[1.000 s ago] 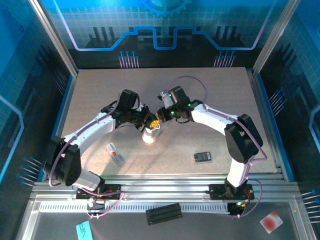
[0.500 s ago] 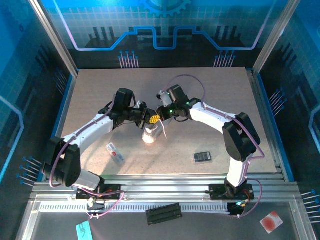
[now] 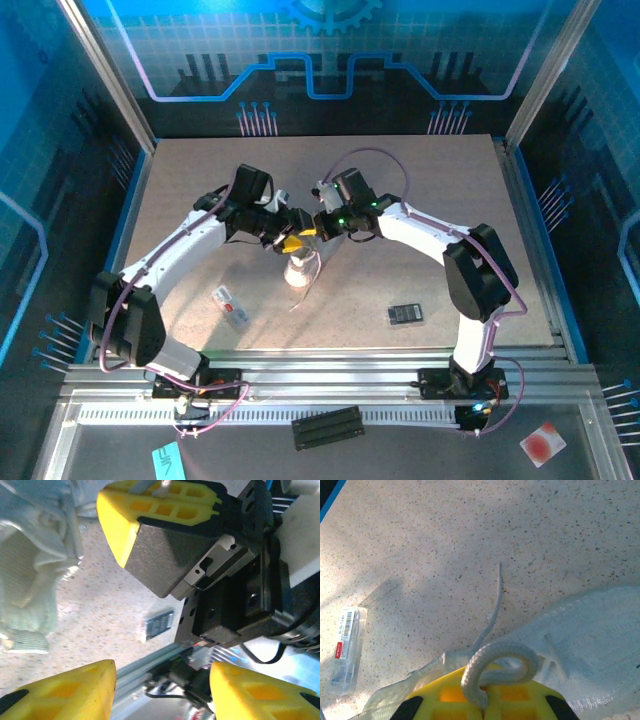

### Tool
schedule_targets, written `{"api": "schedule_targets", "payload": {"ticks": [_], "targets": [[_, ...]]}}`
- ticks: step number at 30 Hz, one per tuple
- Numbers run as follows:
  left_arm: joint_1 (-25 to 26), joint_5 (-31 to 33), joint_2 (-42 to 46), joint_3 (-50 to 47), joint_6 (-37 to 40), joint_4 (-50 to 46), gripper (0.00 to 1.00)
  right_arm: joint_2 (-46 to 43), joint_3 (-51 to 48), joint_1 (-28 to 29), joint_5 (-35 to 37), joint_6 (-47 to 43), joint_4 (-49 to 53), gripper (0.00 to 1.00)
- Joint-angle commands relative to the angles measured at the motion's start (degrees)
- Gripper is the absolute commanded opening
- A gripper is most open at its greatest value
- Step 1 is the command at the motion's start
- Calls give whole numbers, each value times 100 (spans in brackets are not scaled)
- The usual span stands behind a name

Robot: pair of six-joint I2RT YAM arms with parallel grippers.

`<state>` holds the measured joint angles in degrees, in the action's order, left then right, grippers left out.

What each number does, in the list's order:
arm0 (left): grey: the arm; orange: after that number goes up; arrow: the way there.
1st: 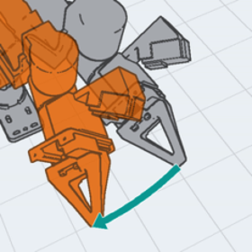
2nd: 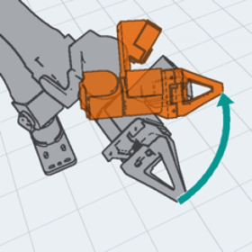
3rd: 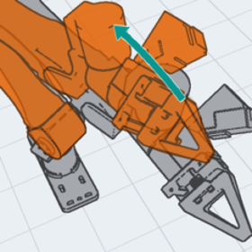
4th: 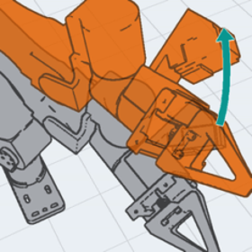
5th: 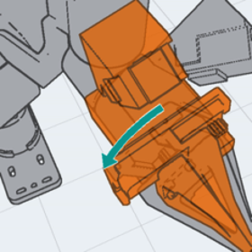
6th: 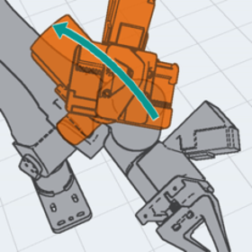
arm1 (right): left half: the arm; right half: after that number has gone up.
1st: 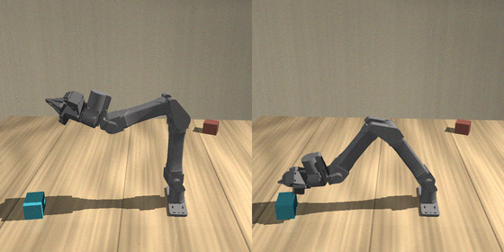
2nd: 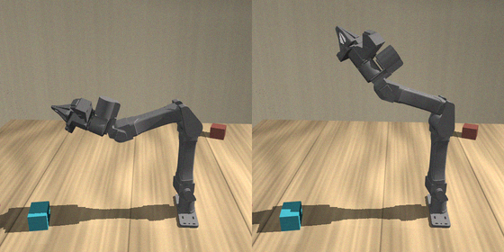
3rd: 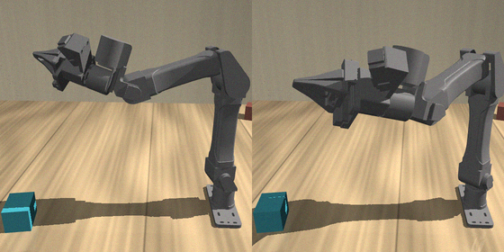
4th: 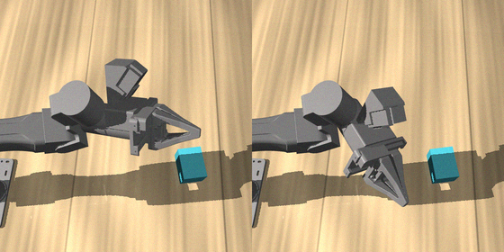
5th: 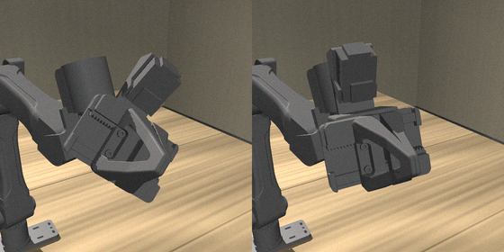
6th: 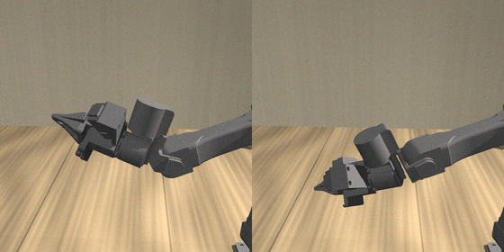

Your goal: Tie the shoes

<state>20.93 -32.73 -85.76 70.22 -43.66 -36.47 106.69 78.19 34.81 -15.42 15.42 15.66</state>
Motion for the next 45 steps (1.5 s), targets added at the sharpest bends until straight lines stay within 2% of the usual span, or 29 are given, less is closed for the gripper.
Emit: {"api": "schedule_targets", "payload": {"ticks": [1,3,5,7,9,11,18,22,30,41,43,45], "targets": [[-41,670,345,206,1881,-612,53,46,181,15,-195,-58,-9,0],[-123,928,638,-46,2322,-211,52,11,134,39,-285,-48,-120,0],[-340,919,872,-401,2465,355,51,-59,10,82,-493,-178,-382,0],[-649,701,1018,-735,2455,967,49,-159,-153,155,-574,-401,-670,0],[-953,153,1103,-1117,2504,1756,47,-225,-263,233,-672,-703,-824,0],[-1102,94,1103,-1325,2479,2314,47,-270,-313,289,-754,-1003,-880,0],[-1186,-474,398,-1373,2803,2955,46,-272,-339,329,-1074,-1712,-915,0],[-1174,-1010,117,-1607,2708,3734,41,-216,-286,322,-1266,-1919,-826,0],[-1158,-1331,-325,-1520,2049,3746,41,-134,-169,340,-1227,-1852,-777,0],[-890,-1277,-238,-1725,1597,3652,40,-75,-76,351,-1051,-1837,-619,0],[-856,-1244,-262,-1728,1590,3635,37,-74,-67,353,-1058,-1833,-617,0],[-854,-1238,-275,-1729,1571,3667,28,-79,-76,373,-1060,-1850,-626,0]]}}
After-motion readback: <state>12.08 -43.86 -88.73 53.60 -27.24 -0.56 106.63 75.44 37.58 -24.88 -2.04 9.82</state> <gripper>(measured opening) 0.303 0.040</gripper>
